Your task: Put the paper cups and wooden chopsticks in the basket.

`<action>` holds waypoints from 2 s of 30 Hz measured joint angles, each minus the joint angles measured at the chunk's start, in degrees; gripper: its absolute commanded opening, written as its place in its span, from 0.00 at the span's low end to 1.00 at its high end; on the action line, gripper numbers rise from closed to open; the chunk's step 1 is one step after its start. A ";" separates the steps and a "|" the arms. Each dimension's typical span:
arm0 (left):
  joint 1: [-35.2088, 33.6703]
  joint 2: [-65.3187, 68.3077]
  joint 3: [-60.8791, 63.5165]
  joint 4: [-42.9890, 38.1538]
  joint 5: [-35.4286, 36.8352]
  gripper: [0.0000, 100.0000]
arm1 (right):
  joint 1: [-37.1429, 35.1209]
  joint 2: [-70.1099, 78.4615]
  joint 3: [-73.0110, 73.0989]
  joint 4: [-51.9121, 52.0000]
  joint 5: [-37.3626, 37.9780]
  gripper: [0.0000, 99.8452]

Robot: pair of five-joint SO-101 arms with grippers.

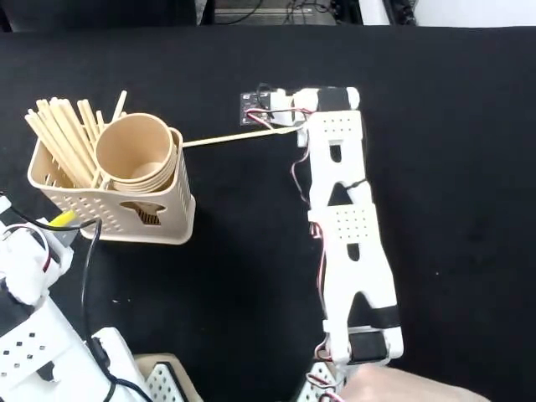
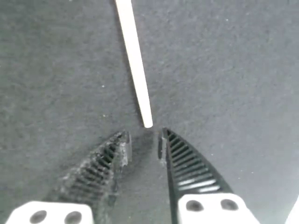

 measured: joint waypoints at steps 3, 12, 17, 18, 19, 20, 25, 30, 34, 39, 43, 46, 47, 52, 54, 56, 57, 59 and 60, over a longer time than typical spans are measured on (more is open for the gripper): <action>0.00 0.00 0.00 0.00 0.00 0.35 | 0.00 0.00 0.00 -0.26 0.00 0.11; 0.00 0.00 0.00 0.00 0.00 0.35 | -1.32 0.00 0.00 -1.05 -0.26 0.10; 0.00 0.00 0.00 0.00 0.00 0.35 | -1.49 2.73 0.00 -4.75 -0.26 0.10; 0.00 0.00 0.00 0.00 0.00 0.35 | -1.49 2.99 0.00 -5.27 -0.53 0.10; 0.00 0.00 0.00 0.00 0.00 0.35 | -1.49 3.43 -0.18 -5.80 -0.97 0.10; 0.00 0.00 0.00 0.00 0.00 0.35 | -1.49 3.52 -0.35 -6.07 -1.41 0.10; 0.00 0.00 0.00 0.00 0.00 0.35 | -1.49 4.31 -0.62 -6.42 -2.02 0.10; 0.00 0.00 0.00 0.00 0.00 0.35 | -1.49 6.51 -1.85 -7.82 -2.02 0.10; 0.00 0.00 0.00 0.00 0.00 0.35 | -1.49 7.30 -2.64 -7.82 -2.02 0.03; 0.00 0.00 0.00 0.00 0.00 0.35 | -1.49 7.30 -2.64 -7.91 -2.02 0.01; 0.00 0.00 0.00 0.00 0.00 0.35 | -1.49 7.21 -2.73 -7.03 -2.02 0.01; 0.00 0.00 0.00 0.00 0.00 0.35 | -1.41 5.98 -2.73 -3.25 -2.11 0.01; 0.00 0.00 0.00 0.00 0.00 0.35 | -1.14 5.27 -2.73 -1.67 -2.11 0.01; 0.00 0.00 0.00 0.00 0.00 0.35 | 1.14 1.49 -1.67 10.37 0.62 0.01; 0.00 0.00 0.00 0.00 0.00 0.35 | 2.81 0.70 -1.67 12.40 0.97 0.01; 0.00 0.00 0.00 0.00 0.00 0.35 | 5.10 0.35 -1.32 12.84 0.53 0.01; 0.00 0.00 0.00 0.00 0.00 0.35 | 6.24 -0.09 -0.62 12.84 -0.70 0.01; 0.00 0.00 0.00 0.00 0.00 0.35 | 8.97 -1.05 1.23 12.84 -2.37 0.01; 0.00 0.00 0.00 0.00 0.00 0.35 | 10.64 -1.76 2.46 12.84 -2.73 0.01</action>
